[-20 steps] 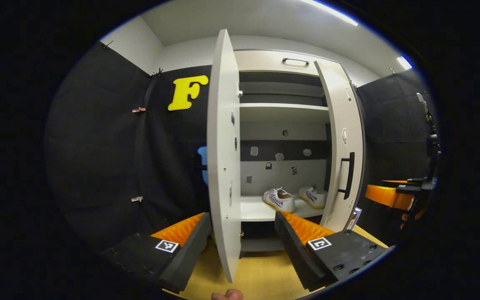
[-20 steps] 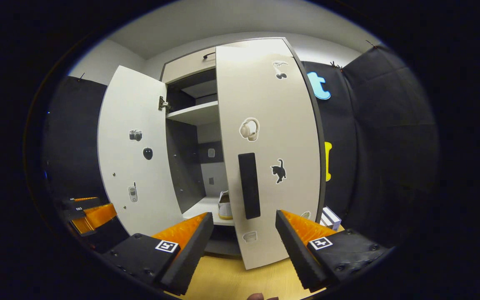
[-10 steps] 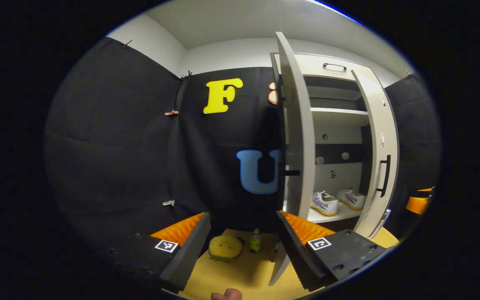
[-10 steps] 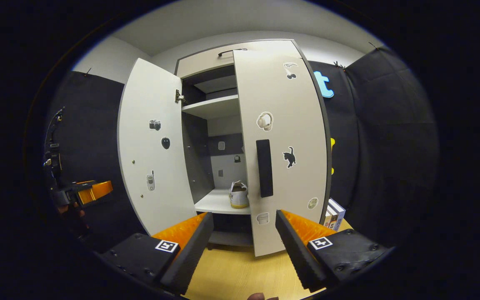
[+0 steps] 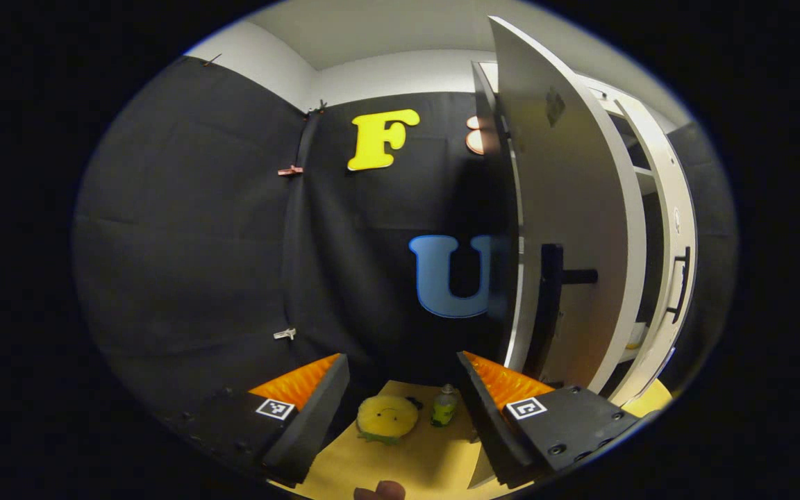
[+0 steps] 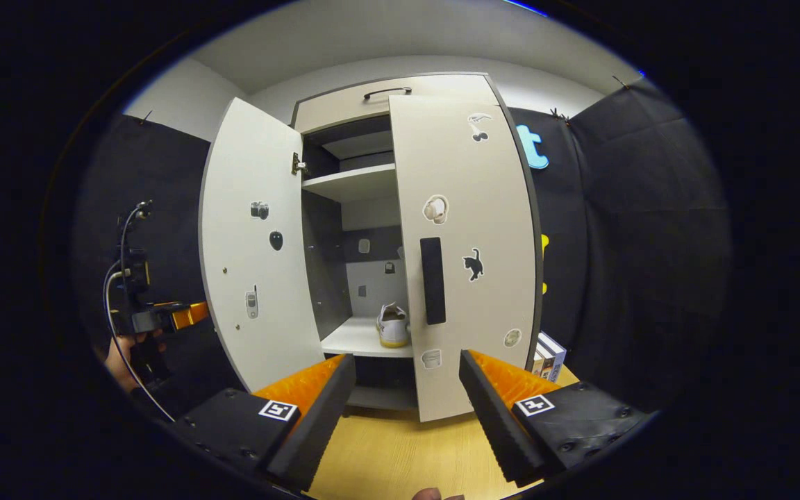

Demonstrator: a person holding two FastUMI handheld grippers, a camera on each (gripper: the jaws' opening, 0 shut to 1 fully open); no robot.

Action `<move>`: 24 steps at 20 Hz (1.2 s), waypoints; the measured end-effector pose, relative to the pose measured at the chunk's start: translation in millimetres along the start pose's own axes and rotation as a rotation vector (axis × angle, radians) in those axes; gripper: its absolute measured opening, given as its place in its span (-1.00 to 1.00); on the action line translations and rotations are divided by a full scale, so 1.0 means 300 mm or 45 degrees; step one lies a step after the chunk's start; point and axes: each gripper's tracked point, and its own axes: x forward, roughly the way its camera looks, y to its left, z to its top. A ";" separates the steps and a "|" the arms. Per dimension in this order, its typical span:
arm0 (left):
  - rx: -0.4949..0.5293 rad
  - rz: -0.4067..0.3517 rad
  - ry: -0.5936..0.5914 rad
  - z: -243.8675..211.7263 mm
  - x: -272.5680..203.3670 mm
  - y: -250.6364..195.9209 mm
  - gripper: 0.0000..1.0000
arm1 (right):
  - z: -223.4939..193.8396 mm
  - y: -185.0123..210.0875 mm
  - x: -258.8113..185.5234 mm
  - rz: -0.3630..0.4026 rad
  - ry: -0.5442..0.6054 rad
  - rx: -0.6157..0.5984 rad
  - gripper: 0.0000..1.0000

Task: Grab one shoe with the right hand and put it into the shoe cabinet, grab the other shoe with the left hand and put it into the shoe cabinet; then close the right door with the right hand and the left door with the left hand.

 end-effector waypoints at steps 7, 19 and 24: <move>-0.004 -0.063 -0.008 -0.011 -0.055 -0.142 0.79 | 0.001 -0.060 -0.015 -0.057 0.010 0.047 0.96; 0.019 -0.395 -0.016 -0.027 -0.162 -0.780 0.89 | 0.015 -0.267 0.001 -0.122 0.058 0.020 0.96; 0.019 -0.446 -0.040 0.000 -0.223 -0.919 0.90 | 0.041 -0.375 0.011 -0.143 0.042 0.055 0.96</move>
